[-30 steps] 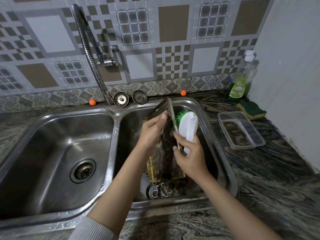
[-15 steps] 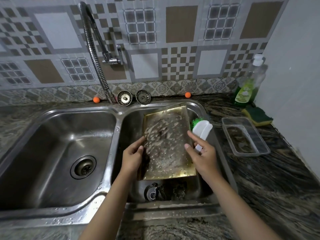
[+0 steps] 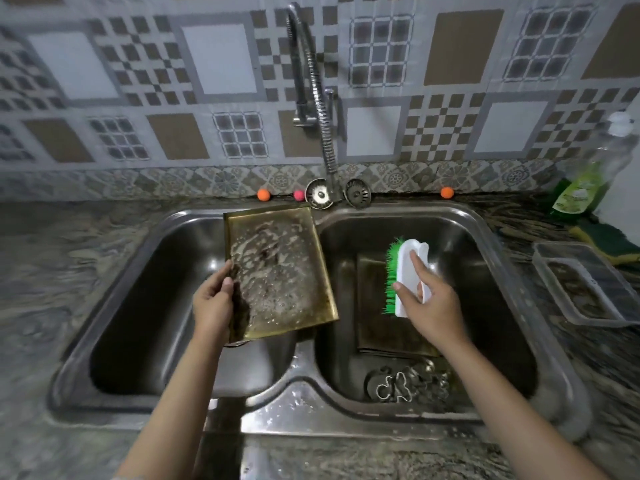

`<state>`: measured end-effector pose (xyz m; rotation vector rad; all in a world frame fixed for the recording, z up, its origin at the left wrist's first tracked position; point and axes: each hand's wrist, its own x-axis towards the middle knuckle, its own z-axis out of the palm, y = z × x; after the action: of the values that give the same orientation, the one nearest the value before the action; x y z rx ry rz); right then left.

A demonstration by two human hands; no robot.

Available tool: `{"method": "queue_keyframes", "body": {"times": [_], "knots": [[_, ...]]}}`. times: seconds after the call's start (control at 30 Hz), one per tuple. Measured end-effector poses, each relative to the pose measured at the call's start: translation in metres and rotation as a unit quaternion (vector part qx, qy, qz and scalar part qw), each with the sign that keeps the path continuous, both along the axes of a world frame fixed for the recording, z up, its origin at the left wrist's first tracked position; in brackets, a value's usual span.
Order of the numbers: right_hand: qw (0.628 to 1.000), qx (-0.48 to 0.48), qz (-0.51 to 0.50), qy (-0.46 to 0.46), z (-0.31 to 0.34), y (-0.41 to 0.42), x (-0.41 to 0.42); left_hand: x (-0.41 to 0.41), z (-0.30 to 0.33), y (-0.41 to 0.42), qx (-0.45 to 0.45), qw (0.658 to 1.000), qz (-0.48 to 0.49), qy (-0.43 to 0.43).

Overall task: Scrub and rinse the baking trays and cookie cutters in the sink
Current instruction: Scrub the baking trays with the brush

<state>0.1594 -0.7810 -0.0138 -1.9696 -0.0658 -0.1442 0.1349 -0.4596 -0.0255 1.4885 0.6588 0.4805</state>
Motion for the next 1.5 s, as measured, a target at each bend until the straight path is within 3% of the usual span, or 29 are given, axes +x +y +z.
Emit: {"method": "queue_keyframes", "body": {"times": [0.27, 0.37, 0.57, 0.63, 0.7, 0.8, 0.93, 1.07, 1.17, 1.27, 1.33, 1.5], "knots": [[0.998, -0.02, -0.04, 0.033, -0.018, 0.047, -0.009, 0.006, -0.056, 0.113, 0.037, 0.991, 0.005, 0.125], [0.997, -0.019, -0.045, 0.052, -0.028, 0.047, -0.012, 0.01, -0.081, 0.116, 0.052, 0.984, -0.019, 0.168], [0.995, -0.024, -0.06, 0.076, -0.044, 0.036, -0.01, 0.013, -0.11, 0.118, -0.015, 0.962, -0.02, 0.272], [0.993, -0.024, -0.072, 0.086, -0.046, 0.028, -0.008, 0.019, -0.104, 0.114, 0.007, 0.955, -0.03, 0.294], [0.993, -0.02, -0.08, 0.086, -0.046, 0.02, -0.005, 0.031, -0.081, 0.095, 0.057, 0.963, -0.028, 0.262], [0.993, -0.02, -0.079, 0.087, -0.042, 0.006, -0.001, 0.054, -0.035, 0.038, 0.132, 0.983, -0.043, 0.117], [0.995, -0.008, -0.06, 0.08, -0.038, -0.017, 0.006, 0.079, -0.006, -0.064, 0.169, 0.976, -0.139, -0.013], [0.997, -0.007, -0.052, 0.062, -0.032, -0.04, 0.011, 0.106, -0.036, -0.147, 0.117, 0.943, -0.292, 0.113], [0.997, -0.011, -0.046, 0.055, -0.03, -0.06, 0.012, 0.12, -0.073, -0.178, 0.208, 0.871, -0.386, 0.223], [0.997, -0.005, -0.044, 0.065, -0.032, -0.082, 0.011, 0.117, -0.094, -0.195, 0.298, 0.816, -0.395, 0.3], [0.996, -0.002, -0.046, 0.07, -0.033, -0.096, 0.01, 0.114, -0.099, -0.202, 0.318, 0.815, -0.366, 0.317], [0.997, -0.011, -0.03, 0.071, -0.035, -0.12, 0.01, 0.113, -0.101, -0.205, 0.292, 0.857, -0.29, 0.311]]}}
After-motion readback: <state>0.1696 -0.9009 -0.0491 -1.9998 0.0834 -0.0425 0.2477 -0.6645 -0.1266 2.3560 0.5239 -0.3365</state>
